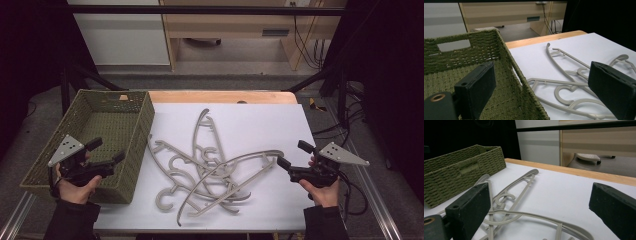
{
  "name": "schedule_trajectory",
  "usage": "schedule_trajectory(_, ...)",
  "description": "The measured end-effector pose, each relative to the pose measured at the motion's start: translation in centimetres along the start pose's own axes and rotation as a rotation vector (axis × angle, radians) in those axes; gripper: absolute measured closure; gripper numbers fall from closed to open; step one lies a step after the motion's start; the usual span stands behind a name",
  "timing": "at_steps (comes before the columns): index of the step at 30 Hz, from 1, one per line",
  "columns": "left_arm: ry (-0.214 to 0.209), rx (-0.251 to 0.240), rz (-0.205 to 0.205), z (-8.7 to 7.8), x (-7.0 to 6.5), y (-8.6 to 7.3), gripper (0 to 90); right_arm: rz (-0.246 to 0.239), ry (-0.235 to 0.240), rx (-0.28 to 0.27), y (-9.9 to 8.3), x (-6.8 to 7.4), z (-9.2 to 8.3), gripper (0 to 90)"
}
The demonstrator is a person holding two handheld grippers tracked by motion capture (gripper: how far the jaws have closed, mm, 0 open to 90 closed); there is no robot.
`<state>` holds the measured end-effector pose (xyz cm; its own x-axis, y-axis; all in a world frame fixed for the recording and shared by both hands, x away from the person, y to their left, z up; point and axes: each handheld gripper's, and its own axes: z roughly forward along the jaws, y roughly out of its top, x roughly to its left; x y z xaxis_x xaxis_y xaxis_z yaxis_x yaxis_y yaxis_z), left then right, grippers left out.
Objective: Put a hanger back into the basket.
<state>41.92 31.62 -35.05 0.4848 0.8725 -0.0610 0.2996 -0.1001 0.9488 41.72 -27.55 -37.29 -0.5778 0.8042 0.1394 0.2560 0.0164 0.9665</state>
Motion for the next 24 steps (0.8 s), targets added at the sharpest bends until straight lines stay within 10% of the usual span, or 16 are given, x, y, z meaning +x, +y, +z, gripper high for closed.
schedule_trajectory(24,-0.106,0.101,0.079,3.1,-5.4,0.6,8.9,-0.018,0.018,0.028,0.2,0.7,0.5,3.3)
